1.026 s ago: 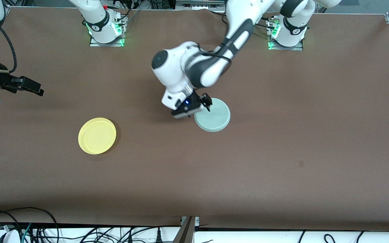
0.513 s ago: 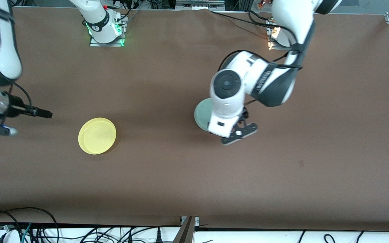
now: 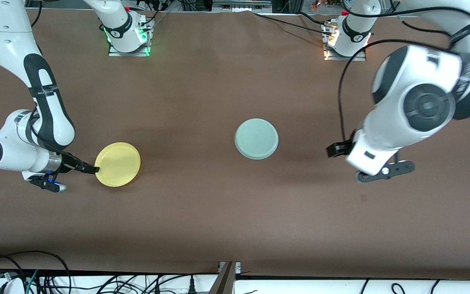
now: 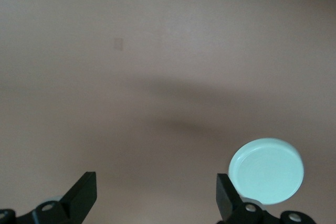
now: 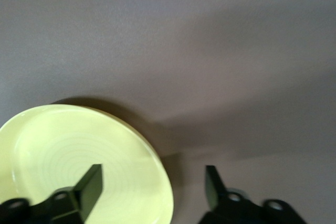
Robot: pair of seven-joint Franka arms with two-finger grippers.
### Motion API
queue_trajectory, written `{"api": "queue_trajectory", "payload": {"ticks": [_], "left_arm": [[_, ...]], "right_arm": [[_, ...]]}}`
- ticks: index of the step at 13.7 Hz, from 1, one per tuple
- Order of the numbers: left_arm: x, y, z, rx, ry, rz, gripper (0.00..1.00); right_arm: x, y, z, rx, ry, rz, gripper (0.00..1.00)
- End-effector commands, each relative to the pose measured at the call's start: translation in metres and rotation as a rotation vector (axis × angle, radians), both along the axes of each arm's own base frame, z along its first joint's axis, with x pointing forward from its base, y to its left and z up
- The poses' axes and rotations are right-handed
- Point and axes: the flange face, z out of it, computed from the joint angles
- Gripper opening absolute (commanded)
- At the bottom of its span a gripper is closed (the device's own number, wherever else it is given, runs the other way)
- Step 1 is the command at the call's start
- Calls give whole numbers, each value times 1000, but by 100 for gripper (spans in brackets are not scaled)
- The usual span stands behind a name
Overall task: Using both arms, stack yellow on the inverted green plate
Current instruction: 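Grasp the yellow plate rim with the right gripper while the left gripper retracts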
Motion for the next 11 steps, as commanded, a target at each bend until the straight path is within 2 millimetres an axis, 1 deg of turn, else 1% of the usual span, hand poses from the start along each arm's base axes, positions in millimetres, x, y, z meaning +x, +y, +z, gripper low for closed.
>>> {"api": "queue_trajectory", "payload": {"ticks": [1,2,4,5,6,7,9,10,11], "left_arm": [[-30,30,53,-37,28,-135,100],[-39,42,66,-40,44,-182,100],[-50,74,83,-54,66,-250,100],[-56,89,90,-62,64,-273,100],[-63,111,95,-77,64,-290,100],[-67,125,95,-80,67,-295,100],[-65,139,85,-68,79,-292,100],[-67,146,79,-60,73,-281,100],[-75,150,74,-56,48,-278,100]], "right_arm": [[-12,3,-3,38,6,-20,34],[-13,2,-5,43,6,8,21],[-14,2,-9,54,-4,88,19],[-16,-1,-16,58,7,99,19],[-17,-2,-17,59,8,104,15],[-17,-2,-18,60,8,112,12],[-20,-2,-31,64,20,131,12],[-20,-2,-32,66,19,141,13],[-20,-1,-33,67,21,142,12]]}}
